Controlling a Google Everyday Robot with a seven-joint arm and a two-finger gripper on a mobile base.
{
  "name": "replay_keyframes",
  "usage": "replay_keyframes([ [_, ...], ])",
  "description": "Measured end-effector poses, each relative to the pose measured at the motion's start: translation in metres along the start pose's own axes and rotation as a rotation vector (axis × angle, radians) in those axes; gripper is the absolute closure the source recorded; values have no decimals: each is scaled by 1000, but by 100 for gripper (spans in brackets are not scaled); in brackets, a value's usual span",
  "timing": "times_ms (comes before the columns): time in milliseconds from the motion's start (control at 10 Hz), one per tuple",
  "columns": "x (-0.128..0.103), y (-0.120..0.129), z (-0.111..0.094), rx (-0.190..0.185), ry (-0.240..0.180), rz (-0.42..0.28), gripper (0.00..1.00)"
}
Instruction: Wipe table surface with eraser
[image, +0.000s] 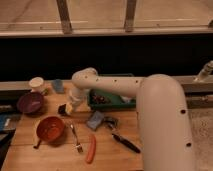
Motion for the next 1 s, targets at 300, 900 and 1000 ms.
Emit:
replay_keyframes([
  [300,-10,-24,-6,14,-20,41,100],
  [900,-79,0,22,-21,-6,-69,100],
  [1000,-80,11,25,-24,-3,-93,100],
])
